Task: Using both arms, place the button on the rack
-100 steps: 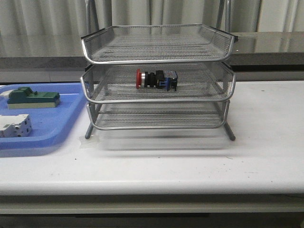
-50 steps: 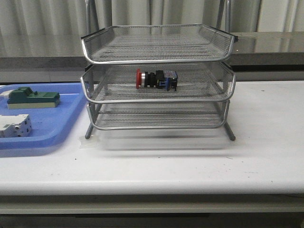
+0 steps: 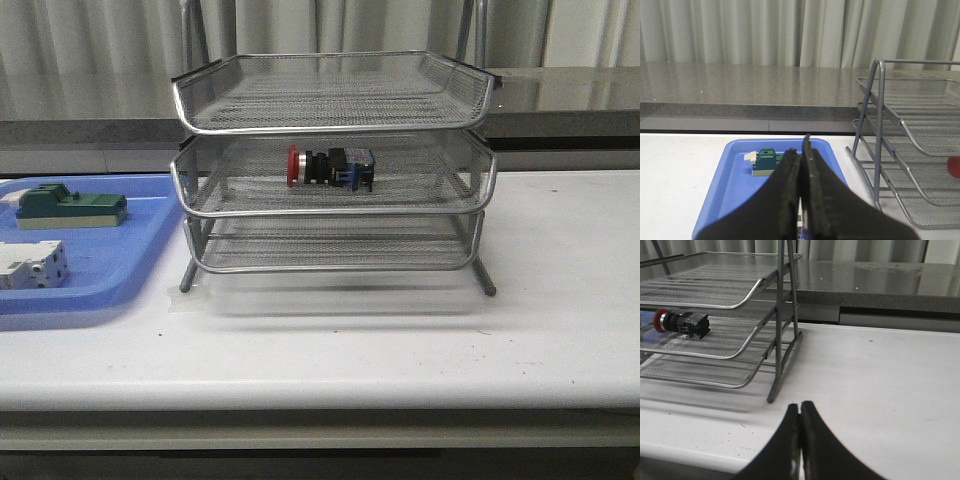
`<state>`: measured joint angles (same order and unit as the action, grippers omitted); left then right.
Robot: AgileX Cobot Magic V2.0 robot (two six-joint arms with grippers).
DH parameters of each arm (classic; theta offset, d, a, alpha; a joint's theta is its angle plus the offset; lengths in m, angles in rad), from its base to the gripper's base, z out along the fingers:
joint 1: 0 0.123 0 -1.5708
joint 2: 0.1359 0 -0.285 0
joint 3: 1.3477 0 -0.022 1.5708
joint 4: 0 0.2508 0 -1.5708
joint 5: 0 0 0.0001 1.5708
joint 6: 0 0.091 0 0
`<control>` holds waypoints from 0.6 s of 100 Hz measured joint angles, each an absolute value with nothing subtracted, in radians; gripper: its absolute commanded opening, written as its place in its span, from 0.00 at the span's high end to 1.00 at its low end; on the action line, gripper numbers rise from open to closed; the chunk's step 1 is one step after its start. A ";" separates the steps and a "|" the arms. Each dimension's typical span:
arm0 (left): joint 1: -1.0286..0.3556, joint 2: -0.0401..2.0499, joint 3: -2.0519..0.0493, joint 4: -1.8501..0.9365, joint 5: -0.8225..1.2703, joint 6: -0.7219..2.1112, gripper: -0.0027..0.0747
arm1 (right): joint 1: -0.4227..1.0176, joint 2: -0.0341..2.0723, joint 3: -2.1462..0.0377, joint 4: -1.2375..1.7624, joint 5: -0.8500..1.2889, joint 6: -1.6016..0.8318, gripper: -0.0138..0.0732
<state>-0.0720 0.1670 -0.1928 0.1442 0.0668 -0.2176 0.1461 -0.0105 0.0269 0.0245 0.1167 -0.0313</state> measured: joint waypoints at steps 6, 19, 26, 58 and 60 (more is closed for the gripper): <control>-0.072 0.141 -0.155 0.154 0.040 -0.231 0.99 | 0.146 -0.010 0.027 0.025 0.117 -0.031 0.91; -0.072 0.066 -0.075 0.160 0.007 -0.242 0.99 | 0.146 -0.010 0.027 0.025 0.117 -0.031 0.91; -0.072 0.019 -0.036 0.160 0.000 -0.241 0.99 | 0.146 -0.010 0.027 0.025 0.117 -0.031 0.91; -0.072 -0.004 0.002 0.163 -0.037 -0.244 0.99 | 0.146 -0.010 0.027 0.025 0.116 -0.031 0.91; -0.072 -0.004 0.002 0.163 -0.037 -0.244 0.99 | 0.146 -0.010 0.027 0.025 0.116 -0.031 0.91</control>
